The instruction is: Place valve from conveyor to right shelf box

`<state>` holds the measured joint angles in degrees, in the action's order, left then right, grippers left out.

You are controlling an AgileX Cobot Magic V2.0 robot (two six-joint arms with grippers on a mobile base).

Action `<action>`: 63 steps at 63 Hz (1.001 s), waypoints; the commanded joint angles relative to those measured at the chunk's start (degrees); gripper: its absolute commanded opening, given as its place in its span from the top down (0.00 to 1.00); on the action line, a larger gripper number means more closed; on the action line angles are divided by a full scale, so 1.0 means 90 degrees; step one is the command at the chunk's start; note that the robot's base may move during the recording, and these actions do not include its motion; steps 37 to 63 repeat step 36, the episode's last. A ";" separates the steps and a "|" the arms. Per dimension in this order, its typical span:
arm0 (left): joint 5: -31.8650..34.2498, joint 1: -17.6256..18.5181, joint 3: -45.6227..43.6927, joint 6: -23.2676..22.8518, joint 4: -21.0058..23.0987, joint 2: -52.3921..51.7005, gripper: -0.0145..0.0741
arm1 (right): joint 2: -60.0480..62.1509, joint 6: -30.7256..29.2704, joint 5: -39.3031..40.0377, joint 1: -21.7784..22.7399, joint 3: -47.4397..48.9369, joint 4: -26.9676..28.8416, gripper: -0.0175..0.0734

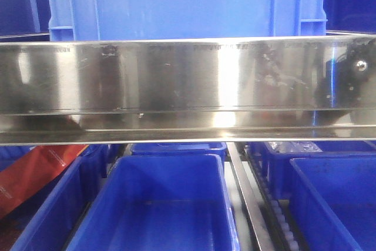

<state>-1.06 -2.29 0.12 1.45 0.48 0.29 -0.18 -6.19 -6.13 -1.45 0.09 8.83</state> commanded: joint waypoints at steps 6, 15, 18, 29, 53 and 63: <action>0.0118 -0.0020 -0.0014 -0.0057 -0.0016 -0.0032 0.96 | 0.0020 -0.0012 0.0165 0.0027 -0.0010 -0.0053 0.98; 0.0118 -0.0020 -0.0014 -0.0057 -0.0016 -0.0032 0.96 | 0.0020 -0.0012 0.0165 0.0027 -0.0010 -0.0053 0.98; 0.0118 -0.0020 -0.0014 -0.0057 -0.0016 -0.0032 0.96 | 0.0020 -0.0012 0.0165 0.0027 -0.0010 -0.0053 0.98; 0.0118 -0.0020 -0.0014 -0.0057 -0.0016 -0.0032 0.96 | 0.0020 -0.0012 0.0165 0.0027 -0.0010 -0.0053 0.98; 0.0118 -0.0020 -0.0014 -0.0057 -0.0016 -0.0032 0.96 | 0.0020 -0.0012 0.0165 0.0027 -0.0010 -0.0053 0.98; 0.0118 -0.0020 -0.0014 -0.0057 -0.0016 -0.0032 0.96 | 0.0020 -0.0012 0.0165 0.0027 -0.0010 -0.0053 0.98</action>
